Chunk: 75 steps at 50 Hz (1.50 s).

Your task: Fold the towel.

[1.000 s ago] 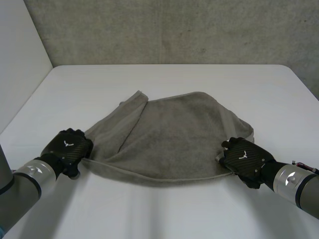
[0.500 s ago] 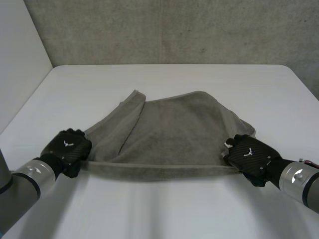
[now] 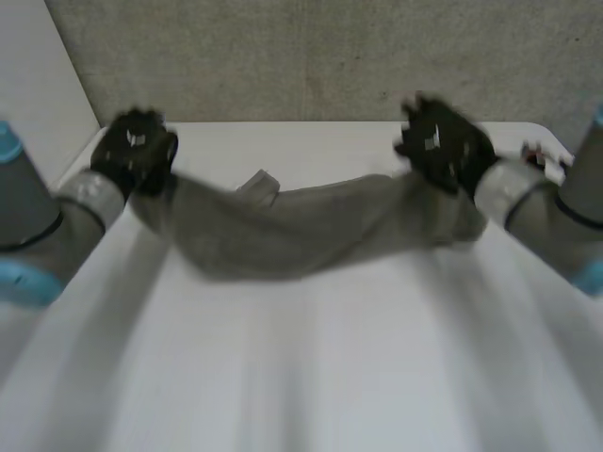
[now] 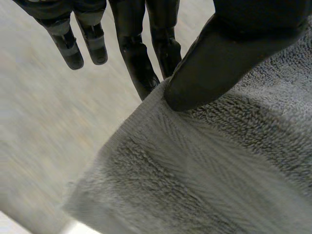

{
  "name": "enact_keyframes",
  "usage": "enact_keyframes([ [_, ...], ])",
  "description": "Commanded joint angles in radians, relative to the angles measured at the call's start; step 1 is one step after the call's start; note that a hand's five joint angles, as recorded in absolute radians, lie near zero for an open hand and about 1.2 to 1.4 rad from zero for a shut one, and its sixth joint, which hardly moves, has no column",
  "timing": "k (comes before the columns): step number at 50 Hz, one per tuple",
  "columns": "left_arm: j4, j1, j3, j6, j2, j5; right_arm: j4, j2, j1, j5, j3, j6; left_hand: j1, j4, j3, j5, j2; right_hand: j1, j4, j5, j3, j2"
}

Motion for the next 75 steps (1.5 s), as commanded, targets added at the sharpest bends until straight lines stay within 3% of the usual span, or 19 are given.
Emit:
enact_keyframes([
  [1,0.047,-0.027,0.274,-0.116,-0.042,-0.066,-0.225,-0.01,0.027,0.083,-0.275,0.137,0.09,-0.056,-0.045,0.068,0.109,0.079,-0.053,0.067,-0.033,0.118],
  [3,0.059,-0.024,0.271,-0.18,0.029,-0.069,-0.232,-0.081,0.013,0.066,-0.267,0.358,0.09,-0.056,-0.045,0.068,0.109,0.079,-0.053,0.067,-0.033,0.118],
  [4,0.088,-0.012,0.239,-0.251,0.123,-0.064,-0.232,-0.082,0.013,0.066,-0.267,0.359,0.09,-0.056,-0.045,0.068,0.109,0.079,-0.053,0.067,-0.033,0.118],
  [6,0.118,-0.002,0.194,-0.306,0.19,-0.053,-0.218,-0.123,-0.018,0.019,-0.182,0.533,0.09,-0.056,-0.045,0.068,0.109,0.079,-0.053,0.067,-0.033,0.118],
  [8,0.168,0.025,0.107,-0.359,0.251,-0.008,-0.197,-0.141,-0.041,-0.016,-0.124,0.563,0.09,-0.056,-0.045,0.068,0.109,0.079,-0.053,0.067,-0.033,0.118],
  [14,0.177,0.062,-0.037,-0.356,0.251,0.085,-0.007,-0.169,-0.082,-0.122,0.065,0.543,0.09,-0.056,-0.045,0.068,0.109,0.079,-0.053,0.067,-0.033,0.118],
  [17,0.179,0.083,-0.145,-0.332,0.248,0.112,0.066,-0.171,-0.107,-0.141,0.174,0.533,0.09,-0.056,-0.045,0.068,0.109,0.079,-0.053,0.067,-0.033,0.118],
  [27,0.173,0.143,-0.503,-0.058,0.15,0.197,0.12,-0.166,-0.147,-0.158,0.47,0.517,0.09,-0.056,-0.045,0.068,0.109,0.074,-0.053,0.062,-0.033,0.113],
  [31,0.171,0.152,-0.536,-0.034,0.131,0.198,0.109,-0.183,-0.145,-0.15,0.518,0.531,0.09,-0.056,-0.045,0.068,0.109,0.056,-0.053,0.045,-0.033,0.096],
  [40,0.167,0.188,-0.545,-0.037,0.156,0.2,-0.044,-0.18,-0.171,-0.133,0.575,0.716,0.09,-0.056,-0.045,0.068,0.109,0.036,-0.053,0.024,-0.033,0.075],
  [42,0.167,0.189,-0.545,-0.037,0.165,0.2,-0.054,-0.168,-0.17,-0.136,0.577,0.715,0.09,-0.056,-0.045,0.068,0.109,0.015,-0.053,0.004,-0.033,0.055],
  [44,0.162,0.189,-0.545,-0.037,0.168,0.2,-0.07,-0.145,-0.159,-0.147,0.574,0.704,0.09,-0.056,-0.045,0.068,0.109,-0.227,-0.053,-0.238,-0.033,-0.187],
  [47,0.153,0.189,-0.545,-0.037,0.171,0.2,-0.072,-0.134,-0.156,-0.15,0.569,0.683,0.09,-0.056,-0.045,0.068,0.109,-0.334,-0.053,-0.346,-0.033,-0.295],
  [49,0.148,0.191,-0.547,-0.036,0.174,0.2,-0.061,-0.117,-0.153,-0.147,0.557,0.59,0.09,-0.056,-0.045,0.068,0.109,-0.396,-0.053,-0.407,-0.033,-0.356],
  [55,0.145,0.218,-0.547,-0.036,0.176,0.201,-0.029,-0.096,-0.159,-0.132,0.555,0.439,0.09,-0.056,-0.045,0.068,0.109,-0.443,-0.053,-0.454,-0.033,-0.403],
  [62,0.142,0.234,-0.547,-0.036,0.174,0.204,0.075,-0.089,-0.167,-0.138,0.566,0.376,0.09,-0.056,-0.045,0.068,0.109,-0.437,-0.053,-0.449,-0.033,-0.397],
  [73,0.142,0.232,-0.548,-0.036,0.174,0.204,0.071,-0.089,-0.174,-0.147,0.581,0.315,0.09,-0.056,-0.045,0.068,0.109,-0.44,-0.053,-0.451,-0.033,-0.4],
  [75,0.142,0.232,-0.548,-0.036,0.174,0.204,0.061,-0.091,-0.174,-0.153,0.584,0.289,0.09,-0.056,-0.045,0.068,0.109,-0.557,-0.053,-0.568,-0.033,-0.517],
])
